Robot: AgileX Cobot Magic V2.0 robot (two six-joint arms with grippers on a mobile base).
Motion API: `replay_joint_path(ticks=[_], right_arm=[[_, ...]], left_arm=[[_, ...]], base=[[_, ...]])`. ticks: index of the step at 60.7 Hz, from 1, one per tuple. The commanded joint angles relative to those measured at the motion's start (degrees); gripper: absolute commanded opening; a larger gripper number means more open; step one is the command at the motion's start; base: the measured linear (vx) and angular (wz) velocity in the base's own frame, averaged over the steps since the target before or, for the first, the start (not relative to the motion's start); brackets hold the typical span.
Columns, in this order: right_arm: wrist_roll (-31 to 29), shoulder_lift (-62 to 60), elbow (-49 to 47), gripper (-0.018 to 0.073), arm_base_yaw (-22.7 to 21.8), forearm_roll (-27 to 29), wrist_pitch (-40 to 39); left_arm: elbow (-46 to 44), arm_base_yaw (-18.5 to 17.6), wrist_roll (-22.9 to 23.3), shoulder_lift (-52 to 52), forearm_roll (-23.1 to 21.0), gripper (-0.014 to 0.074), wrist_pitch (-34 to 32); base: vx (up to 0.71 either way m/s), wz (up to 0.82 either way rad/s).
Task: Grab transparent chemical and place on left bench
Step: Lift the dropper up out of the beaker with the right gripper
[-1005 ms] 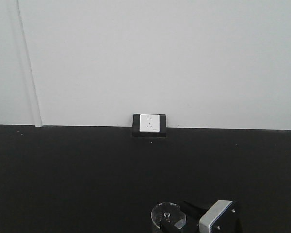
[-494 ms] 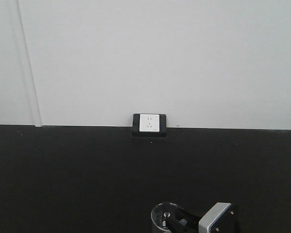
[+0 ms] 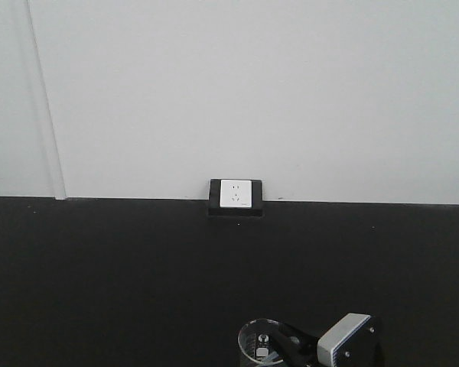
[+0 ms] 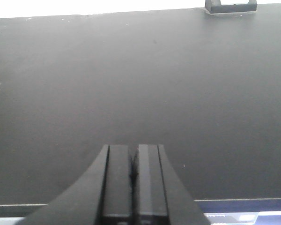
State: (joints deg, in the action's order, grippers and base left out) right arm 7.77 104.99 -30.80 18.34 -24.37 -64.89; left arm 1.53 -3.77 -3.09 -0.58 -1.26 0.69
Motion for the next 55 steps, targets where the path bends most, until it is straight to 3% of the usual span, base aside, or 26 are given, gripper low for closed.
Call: replay_joint_path(ticks=[1, 11, 37, 48, 55], right_arm=[[-0.02, -5.18, -1.30, -0.0007, 0.03, 1.02, -8.11], [1.62, -14.95, -1.30, -0.0004, 0.03, 4.59, 3.10], [7.12, -51.35, -1.30, -0.0004, 0.03, 6.72, 51.03], [7.33, -63.38, -1.19, -0.0004, 0.03, 6.72, 65.20], [7.27, -69.10, -1.19, -0.0004, 0.03, 6.66, 69.92]], left_arm=[[0.93, -0.10, 0.45, -1.10, -0.04, -0.0004, -4.49], [0.93, -0.10, 0.45, -1.10, -0.04, -0.0004, -4.49], [0.93, -0.10, 0.45, -1.10, -0.04, -0.0004, -4.49], [0.93, -0.10, 0.45, -1.10, -0.04, -0.0004, -4.49], [0.93, -0.10, 0.45, -1.10, -0.04, -0.0004, -4.49]], base=[[0.00, 0.00], [0.00, 0.00], [0.00, 0.00], [0.00, 0.00], [0.00, 0.00]])
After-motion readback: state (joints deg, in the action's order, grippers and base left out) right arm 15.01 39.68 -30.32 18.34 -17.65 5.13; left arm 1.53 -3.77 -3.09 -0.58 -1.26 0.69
